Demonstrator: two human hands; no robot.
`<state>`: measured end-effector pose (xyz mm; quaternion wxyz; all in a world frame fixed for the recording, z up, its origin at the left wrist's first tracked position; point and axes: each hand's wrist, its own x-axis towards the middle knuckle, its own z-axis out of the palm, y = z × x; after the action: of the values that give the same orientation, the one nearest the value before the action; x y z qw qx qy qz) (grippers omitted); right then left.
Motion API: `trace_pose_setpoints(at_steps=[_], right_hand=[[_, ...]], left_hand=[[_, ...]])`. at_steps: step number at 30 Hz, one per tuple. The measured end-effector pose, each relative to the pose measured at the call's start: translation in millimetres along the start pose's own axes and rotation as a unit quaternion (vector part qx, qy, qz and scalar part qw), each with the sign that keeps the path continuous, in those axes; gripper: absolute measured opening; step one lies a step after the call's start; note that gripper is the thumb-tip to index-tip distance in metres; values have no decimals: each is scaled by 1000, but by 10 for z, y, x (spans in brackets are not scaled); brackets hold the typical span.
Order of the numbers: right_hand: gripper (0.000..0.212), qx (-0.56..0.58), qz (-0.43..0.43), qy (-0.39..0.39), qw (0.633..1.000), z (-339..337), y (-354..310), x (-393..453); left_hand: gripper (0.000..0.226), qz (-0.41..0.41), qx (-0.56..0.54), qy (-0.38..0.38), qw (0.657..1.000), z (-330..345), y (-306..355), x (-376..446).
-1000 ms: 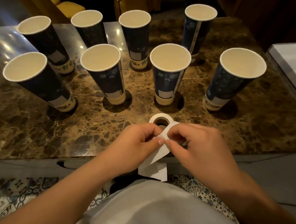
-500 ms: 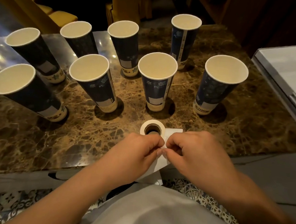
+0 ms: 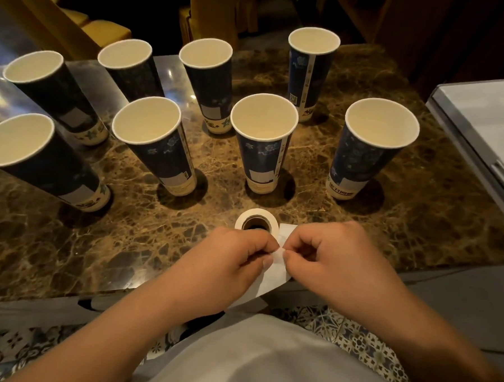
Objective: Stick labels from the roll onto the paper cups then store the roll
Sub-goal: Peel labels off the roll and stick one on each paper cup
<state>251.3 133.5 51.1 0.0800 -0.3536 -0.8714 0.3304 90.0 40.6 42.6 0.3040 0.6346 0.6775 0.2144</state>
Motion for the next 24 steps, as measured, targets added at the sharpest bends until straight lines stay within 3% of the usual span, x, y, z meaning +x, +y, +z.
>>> trace_pose_setpoints(at_steps=[2,4,8,10,13,15,16,17,20,22,24], right_hand=[[12,63,26,11,998,22,34,28],[13,195,71,15,978,1,44,50],[18,448,100,85,884,-51,80,52],[16,497,99,125,853,-51,104,51],[21,382,44,214,898,-7,131,26],[13,207,-74,282,934,20,131,-3],[12,117,-141,306,934,37,135,-16],[14,41,-197,319,926,66,154,-21],[19,-90,-296,317,897,164,212,-7],[18,-125,-334,309,882,214,217,1],[17,-134,-355,299,876,228,197,6]], left_hand=[[11,-30,-64,-3,997,-22,4,10],[14,-72,-133,-1,989,-56,-8,22],[20,-202,-231,40,951,-96,-119,12],[20,-242,-235,70,939,-97,-199,22],[20,-247,-191,151,938,-84,-203,2],[24,-197,-108,235,946,-105,-105,-54],[17,-167,-111,257,945,-126,-56,-72],[9,-150,-163,248,943,-147,-8,-80],[32,-162,-387,86,904,-221,151,-69],[34,-173,-425,33,888,-214,205,-54],[28,-183,-401,58,896,-175,201,-54]])
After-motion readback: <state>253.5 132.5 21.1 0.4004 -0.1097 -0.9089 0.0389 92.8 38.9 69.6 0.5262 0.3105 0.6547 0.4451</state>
